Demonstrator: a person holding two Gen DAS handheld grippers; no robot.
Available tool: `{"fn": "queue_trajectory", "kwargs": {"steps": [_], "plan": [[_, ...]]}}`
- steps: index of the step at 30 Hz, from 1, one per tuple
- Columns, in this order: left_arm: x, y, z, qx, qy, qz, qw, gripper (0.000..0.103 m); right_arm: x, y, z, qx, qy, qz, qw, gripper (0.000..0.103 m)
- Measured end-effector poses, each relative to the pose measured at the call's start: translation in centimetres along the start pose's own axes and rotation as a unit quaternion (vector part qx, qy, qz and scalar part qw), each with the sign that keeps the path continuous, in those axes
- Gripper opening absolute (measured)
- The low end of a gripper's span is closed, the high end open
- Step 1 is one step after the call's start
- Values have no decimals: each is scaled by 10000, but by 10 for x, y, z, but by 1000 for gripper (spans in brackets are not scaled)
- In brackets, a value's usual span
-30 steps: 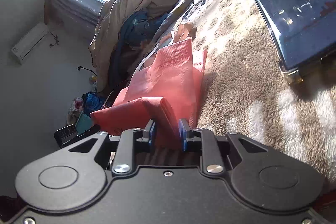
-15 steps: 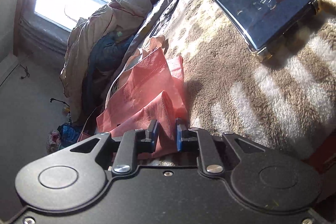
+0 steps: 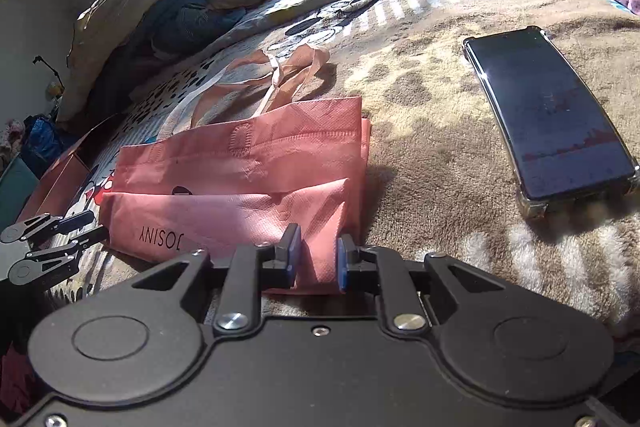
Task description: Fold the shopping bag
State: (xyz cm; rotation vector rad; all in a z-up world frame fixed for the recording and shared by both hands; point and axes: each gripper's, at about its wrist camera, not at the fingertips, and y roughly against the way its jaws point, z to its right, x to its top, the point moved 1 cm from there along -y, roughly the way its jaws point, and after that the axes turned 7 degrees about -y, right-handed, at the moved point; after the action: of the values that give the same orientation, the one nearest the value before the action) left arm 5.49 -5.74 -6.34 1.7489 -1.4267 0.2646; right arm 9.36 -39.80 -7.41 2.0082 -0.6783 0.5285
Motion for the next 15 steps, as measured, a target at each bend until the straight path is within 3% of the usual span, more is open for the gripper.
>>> {"fn": "queue_trajectory", "kwargs": {"steps": [2, 4, 7, 11, 15], "plan": [[8, 9, 10, 68, -116, 411, 9991, 46, -3, 0, -1, -48, 38, 51, 10000, 13], [18, 14, 18, -324, 116, 770, 9964, 46, -6, 2, -2, -72, 33, 123, 9999, 13], [32, 6, 36, -900, 342, 913, 9912, 46, -7, 4, -5, -118, 68, 160, 9998, 14], [35, -21, 37, -1405, 1333, 749, 9782, 46, -9, 6, -5, -120, 132, 204, 9996, 16], [36, -37, 38, -1663, 1497, 339, 9741, 47, -12, 10, -5, -123, 261, 261, 9992, 18]]}}
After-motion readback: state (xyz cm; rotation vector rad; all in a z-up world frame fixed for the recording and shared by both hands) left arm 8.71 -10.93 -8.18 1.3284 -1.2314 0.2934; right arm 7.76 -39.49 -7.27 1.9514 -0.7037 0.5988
